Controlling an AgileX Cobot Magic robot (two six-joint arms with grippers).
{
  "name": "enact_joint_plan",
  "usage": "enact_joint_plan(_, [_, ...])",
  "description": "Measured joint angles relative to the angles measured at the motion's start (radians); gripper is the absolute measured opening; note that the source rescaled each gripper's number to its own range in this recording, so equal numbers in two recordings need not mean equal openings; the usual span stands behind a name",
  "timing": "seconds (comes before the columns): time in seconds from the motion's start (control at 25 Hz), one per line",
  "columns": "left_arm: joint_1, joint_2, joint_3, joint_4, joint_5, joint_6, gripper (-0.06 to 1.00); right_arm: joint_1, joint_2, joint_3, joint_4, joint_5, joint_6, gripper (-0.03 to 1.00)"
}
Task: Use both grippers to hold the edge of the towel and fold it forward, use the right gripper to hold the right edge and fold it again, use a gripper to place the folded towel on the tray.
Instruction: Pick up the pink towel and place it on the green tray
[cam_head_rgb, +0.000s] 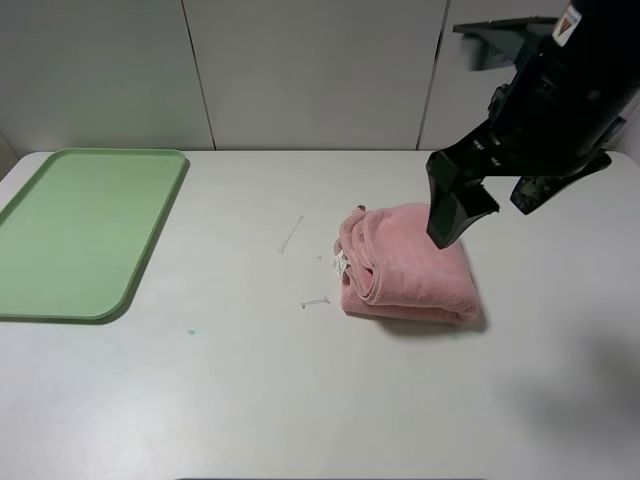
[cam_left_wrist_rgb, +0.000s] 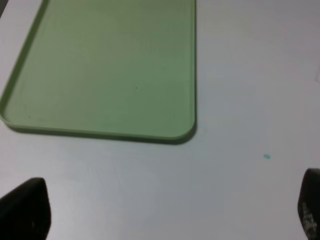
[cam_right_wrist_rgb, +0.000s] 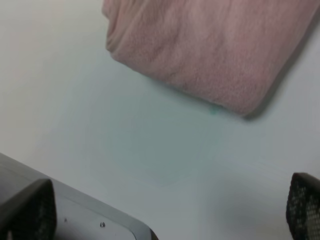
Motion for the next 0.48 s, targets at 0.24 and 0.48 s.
enact_joint_plan(0.24, [0.0,0.0,0.0,0.0,0.0,0.0,1.0,0.0,-0.177,0.121,0.0,0.0,-0.003,1.0])
enact_joint_plan(0.48, [0.0,0.0,0.0,0.0,0.0,0.0,1.0,0.0,-0.392,0.291,0.0,0.003,-0.003,1.0])
